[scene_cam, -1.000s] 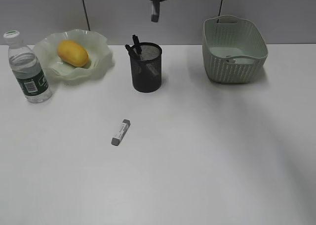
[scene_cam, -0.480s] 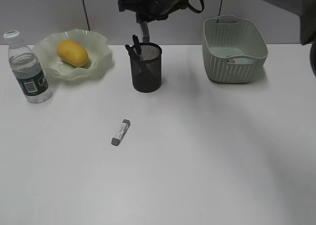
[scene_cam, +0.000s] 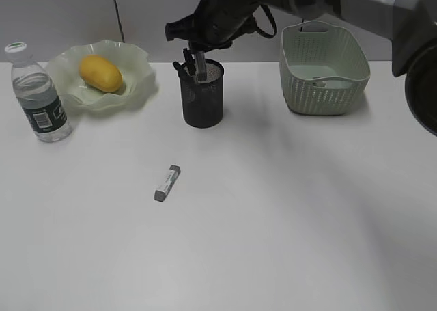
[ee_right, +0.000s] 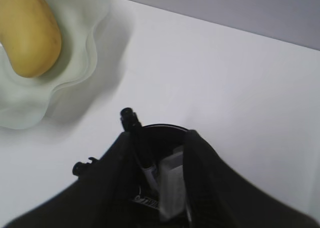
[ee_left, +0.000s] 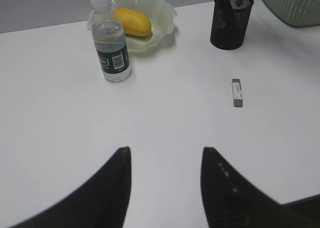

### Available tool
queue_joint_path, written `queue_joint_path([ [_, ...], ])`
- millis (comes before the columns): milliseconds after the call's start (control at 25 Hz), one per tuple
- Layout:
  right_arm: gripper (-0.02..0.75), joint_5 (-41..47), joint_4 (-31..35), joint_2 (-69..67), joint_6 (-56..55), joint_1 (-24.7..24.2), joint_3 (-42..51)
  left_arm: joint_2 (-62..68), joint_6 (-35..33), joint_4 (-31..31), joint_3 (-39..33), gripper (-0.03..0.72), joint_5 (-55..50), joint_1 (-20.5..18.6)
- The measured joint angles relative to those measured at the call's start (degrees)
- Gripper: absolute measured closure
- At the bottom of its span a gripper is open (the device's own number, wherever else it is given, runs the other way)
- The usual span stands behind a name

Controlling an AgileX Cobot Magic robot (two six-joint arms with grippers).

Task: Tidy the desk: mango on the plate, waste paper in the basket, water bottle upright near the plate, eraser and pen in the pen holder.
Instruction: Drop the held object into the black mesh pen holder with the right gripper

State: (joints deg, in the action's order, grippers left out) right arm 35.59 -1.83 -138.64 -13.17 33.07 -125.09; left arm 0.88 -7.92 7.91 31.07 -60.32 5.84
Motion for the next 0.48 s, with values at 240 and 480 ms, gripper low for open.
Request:
queue_joint_path([
  [240, 0.347, 1.15, 0.00, 0.06, 0.06, 0.00, 0.00, 0.00, 0.00, 0.00, 0.00, 0.338, 0.00, 0.00],
  [480, 0.325, 7.93, 0.00, 3.29, 1.10, 0.00, 0.00, 0.00, 0.00, 0.00, 0.00, 0.338, 0.00, 0.00],
])
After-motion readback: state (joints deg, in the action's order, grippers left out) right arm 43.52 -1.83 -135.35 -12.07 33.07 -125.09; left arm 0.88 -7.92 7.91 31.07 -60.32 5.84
